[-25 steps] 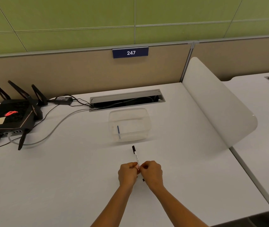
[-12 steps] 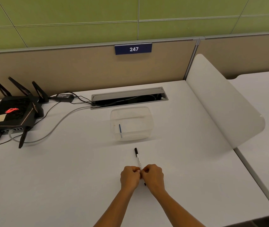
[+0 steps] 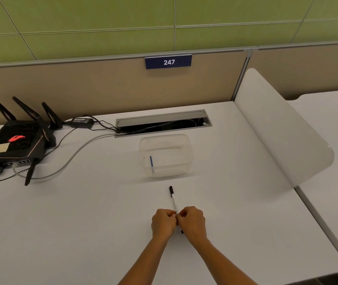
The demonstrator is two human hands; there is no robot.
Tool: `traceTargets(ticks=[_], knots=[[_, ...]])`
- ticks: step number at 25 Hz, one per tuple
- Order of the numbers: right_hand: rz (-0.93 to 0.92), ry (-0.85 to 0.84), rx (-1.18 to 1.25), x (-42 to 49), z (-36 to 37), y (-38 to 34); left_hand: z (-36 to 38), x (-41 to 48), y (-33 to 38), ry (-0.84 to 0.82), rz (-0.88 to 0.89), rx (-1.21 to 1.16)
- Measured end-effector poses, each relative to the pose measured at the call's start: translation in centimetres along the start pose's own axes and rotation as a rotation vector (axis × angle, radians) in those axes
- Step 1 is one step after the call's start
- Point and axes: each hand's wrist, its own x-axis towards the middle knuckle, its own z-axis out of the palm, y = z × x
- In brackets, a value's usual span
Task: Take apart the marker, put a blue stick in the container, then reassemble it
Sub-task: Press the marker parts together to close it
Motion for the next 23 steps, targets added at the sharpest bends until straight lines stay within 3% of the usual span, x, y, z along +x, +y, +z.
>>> traceTargets(ticks=[19, 23], knots=[[-0.023, 0.036, 0.010, -0.2, 0.0, 0.4, 0.1, -0.6, -0.4, 0.034, 0.039, 0.005], [-0.100, 0.069, 0.002, -0.2, -0.2, 0.4, -0.1, -1.1, 0.0, 0.077, 0.086, 0.034]])
